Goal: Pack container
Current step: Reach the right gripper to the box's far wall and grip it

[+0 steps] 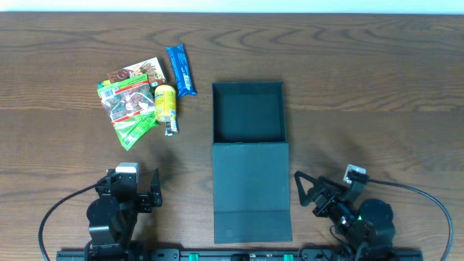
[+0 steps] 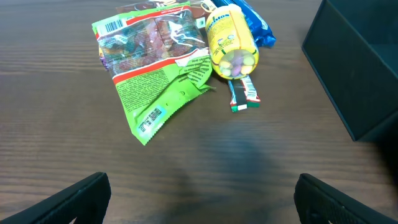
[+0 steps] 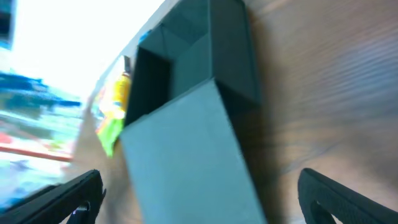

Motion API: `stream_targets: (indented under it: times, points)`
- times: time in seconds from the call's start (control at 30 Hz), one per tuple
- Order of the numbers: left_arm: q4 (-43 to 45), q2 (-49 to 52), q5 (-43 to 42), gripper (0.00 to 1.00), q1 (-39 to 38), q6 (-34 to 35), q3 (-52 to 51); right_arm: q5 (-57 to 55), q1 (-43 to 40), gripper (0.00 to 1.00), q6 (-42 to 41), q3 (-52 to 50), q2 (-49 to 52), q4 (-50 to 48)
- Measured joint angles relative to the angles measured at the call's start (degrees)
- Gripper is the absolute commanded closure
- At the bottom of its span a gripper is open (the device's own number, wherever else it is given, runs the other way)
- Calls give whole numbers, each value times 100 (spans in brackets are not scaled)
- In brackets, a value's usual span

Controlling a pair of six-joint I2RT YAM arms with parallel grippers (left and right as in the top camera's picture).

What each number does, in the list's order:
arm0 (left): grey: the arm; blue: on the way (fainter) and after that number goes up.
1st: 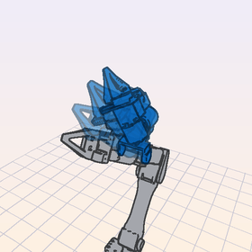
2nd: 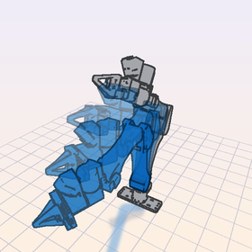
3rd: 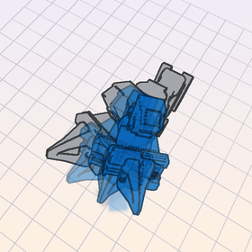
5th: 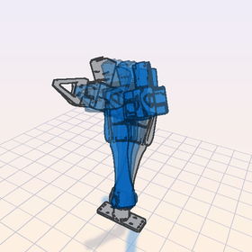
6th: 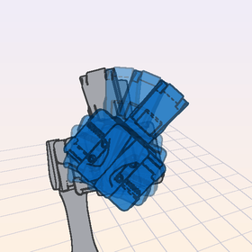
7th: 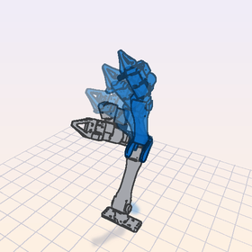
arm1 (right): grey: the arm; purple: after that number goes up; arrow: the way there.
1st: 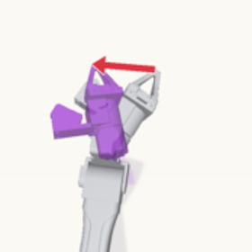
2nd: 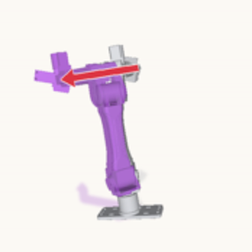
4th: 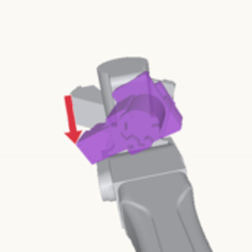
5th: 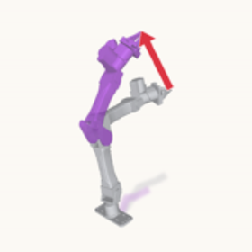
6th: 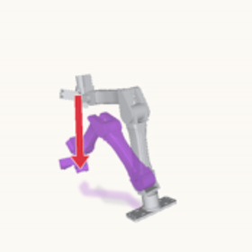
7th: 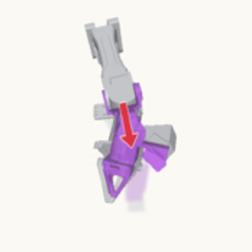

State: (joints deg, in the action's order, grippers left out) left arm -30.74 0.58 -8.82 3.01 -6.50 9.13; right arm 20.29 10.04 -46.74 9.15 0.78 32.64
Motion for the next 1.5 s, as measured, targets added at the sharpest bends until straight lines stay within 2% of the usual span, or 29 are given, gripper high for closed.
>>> stream_targets:
  times: [0.27, 0.47, 0.63, 0.73, 0.9, 1.07, 1.2, 1.5]
  points:
    - [0, 0, 0, 5, 0, 0, 0, 896, 0, 1, 190, 52, 317, -1040]
    - [9, 2, -2, 5, 0, 0, 0, 1051, 0, 1, 1331, 1001, 2164, -1045]
    - [9, 0, -4, 4, 0, 0, 0, 973, 17, 1, 2651, 2730, 4413, -839]
    - [9, -2, -2, 4, 0, 0, 0, 553, 164, 1, 3340, 3934, 5755, -483]
    - [13, 2, -2, 5, 0, 0, 0, -380, 758, 1, 4033, 5403, 7204, -181]
    - [15, 0, -2, 5, 0, 0, 0, -1727, 1528, 2, 4614, 6485, 8354, -374]
    - [13, 0, -2, 5, 0, 0, 0, -2487, 1928, 10, 5383, 6618, 9064, -1239]
    - [11, 0, -2, 5, 0, 0, 0, -2826, 1978, 19, 7075, 6623, 10607, -2304]
